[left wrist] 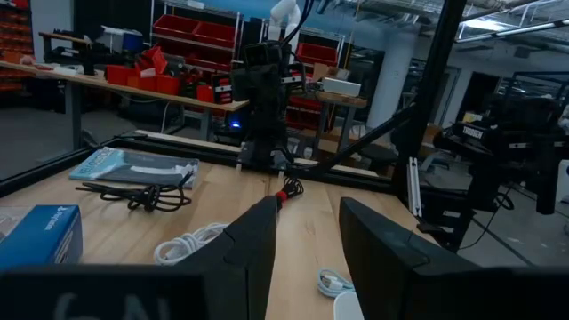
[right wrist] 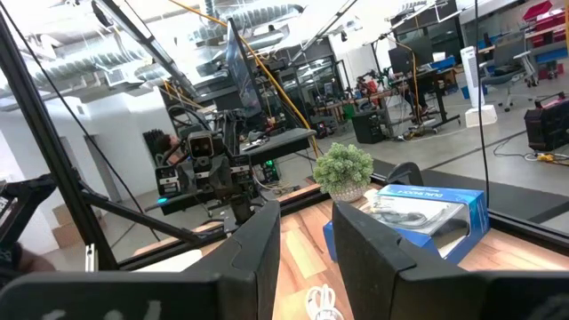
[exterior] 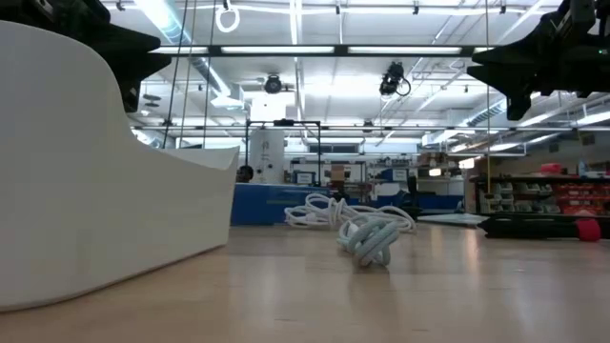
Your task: Pick and place USB-C Cables
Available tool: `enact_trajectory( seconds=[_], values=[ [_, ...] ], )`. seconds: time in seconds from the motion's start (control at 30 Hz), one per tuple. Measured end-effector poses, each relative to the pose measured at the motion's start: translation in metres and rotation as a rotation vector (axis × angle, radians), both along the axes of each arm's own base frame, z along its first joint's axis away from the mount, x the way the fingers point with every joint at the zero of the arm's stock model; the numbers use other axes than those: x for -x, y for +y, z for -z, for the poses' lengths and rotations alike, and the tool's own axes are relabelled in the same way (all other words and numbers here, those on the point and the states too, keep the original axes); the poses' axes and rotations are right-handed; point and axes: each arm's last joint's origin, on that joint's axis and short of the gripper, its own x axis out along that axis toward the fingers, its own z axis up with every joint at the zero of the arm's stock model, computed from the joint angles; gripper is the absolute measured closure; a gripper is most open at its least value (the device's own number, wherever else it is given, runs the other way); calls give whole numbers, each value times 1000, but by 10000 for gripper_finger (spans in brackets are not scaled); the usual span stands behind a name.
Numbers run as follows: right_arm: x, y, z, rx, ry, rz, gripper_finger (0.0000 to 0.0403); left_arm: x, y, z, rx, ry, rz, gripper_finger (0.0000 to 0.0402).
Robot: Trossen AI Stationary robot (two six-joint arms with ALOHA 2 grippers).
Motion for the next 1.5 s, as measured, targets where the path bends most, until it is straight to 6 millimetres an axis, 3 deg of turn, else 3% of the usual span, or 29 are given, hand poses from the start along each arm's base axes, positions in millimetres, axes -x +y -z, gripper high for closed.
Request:
enact_trajectory(
  seconds=[1.5],
  values=[
    [1,0,-4,29,-35,16,290,0,0,0,0,0,0,269]
  ],
)
